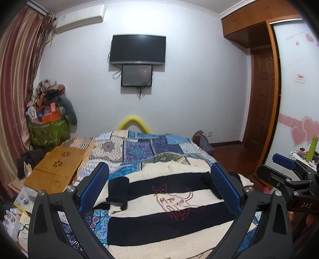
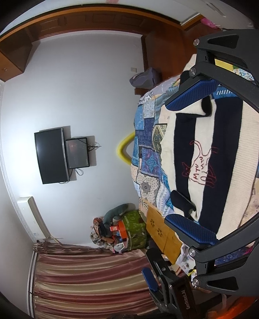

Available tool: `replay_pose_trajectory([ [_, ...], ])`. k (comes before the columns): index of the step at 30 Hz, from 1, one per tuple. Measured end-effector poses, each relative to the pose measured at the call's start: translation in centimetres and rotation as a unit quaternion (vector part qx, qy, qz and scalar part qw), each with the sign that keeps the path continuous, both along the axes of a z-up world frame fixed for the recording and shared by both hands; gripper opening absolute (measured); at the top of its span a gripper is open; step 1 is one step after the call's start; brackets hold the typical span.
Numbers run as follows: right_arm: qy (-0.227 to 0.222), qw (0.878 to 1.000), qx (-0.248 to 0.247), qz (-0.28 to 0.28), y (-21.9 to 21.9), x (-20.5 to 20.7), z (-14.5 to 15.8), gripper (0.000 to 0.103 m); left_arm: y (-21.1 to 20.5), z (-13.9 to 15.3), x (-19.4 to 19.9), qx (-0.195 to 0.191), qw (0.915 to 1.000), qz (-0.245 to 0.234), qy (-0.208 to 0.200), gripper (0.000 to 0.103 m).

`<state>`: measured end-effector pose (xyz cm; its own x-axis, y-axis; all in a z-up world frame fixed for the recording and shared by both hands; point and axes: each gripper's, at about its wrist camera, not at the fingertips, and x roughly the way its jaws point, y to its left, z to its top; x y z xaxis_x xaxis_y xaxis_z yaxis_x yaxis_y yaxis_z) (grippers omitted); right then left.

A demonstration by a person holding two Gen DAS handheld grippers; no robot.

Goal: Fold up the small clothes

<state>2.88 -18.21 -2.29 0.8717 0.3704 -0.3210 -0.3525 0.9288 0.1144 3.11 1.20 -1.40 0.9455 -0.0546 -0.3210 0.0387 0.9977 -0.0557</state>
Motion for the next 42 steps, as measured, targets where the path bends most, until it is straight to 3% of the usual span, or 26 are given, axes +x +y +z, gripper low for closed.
replay_pose_trajectory([
  [7,0.034,0.999,-0.009,0.004,0.8,3.9,-2.2,0.103,4.4,-4.0,5.9,-0.011,0.9955,0.052,0.079,0.103],
  [13,0.079,0.997,-0.019,0.013,1.1,8.6,-5.2,0.103,10.1,-9.7,11.0,-0.055,0.9778,0.086,0.183,0.103],
  [19,0.141,0.989,-0.042,0.022,0.8,14.0,-9.2,0.102,15.2,-15.8,14.3,-0.130,0.9489,0.104,0.268,0.103],
  [25,0.188,0.978,-0.086,-0.023,-1.4,17.8,-12.6,0.099,18.4,-20.2,16.5,-0.198,0.9197,0.103,0.323,0.102],
  [29,0.215,0.968,-0.119,-0.052,-3.4,19.5,-14.2,0.095,20.5,-23.4,18.7,-0.274,0.8861,0.101,0.360,0.093],
  [32,0.237,0.959,-0.140,-0.067,-4.7,20.5,-15.3,0.088,21.6,-25.4,20.4,-0.317,0.8649,0.102,0.375,0.091],
  [35,0.264,0.951,-0.145,-0.065,-5.7,21.3,-16.5,0.073,22.4,-26.3,21.3,-0.354,0.8526,0.102,0.371,0.089],
  [37,0.277,0.948,-0.148,-0.059,-6.1,21.4,-17.2,0.058,22.8,-26.5,21.7,-0.368,0.8490,0.103,0.365,0.087],
  [39,0.280,0.946,-0.151,-0.057,-6.2,21.5,-17.5,0.031,23.2,-26.9,22.4,-0.369,0.8454,0.111,0.370,0.081],
  [40,0.281,0.947,-0.149,-0.053,-6.4,21.5,-17.5,0.025,23.3,-27.1,22.8,-0.364,0.8457,0.113,0.373,0.078],
  [42,0.277,0.950,-0.133,-0.054,-7.3,21.2,-16.9,0.015,23.5,-27.3,23.6,-0.350,0.8497,0.114,0.378,0.059],
])
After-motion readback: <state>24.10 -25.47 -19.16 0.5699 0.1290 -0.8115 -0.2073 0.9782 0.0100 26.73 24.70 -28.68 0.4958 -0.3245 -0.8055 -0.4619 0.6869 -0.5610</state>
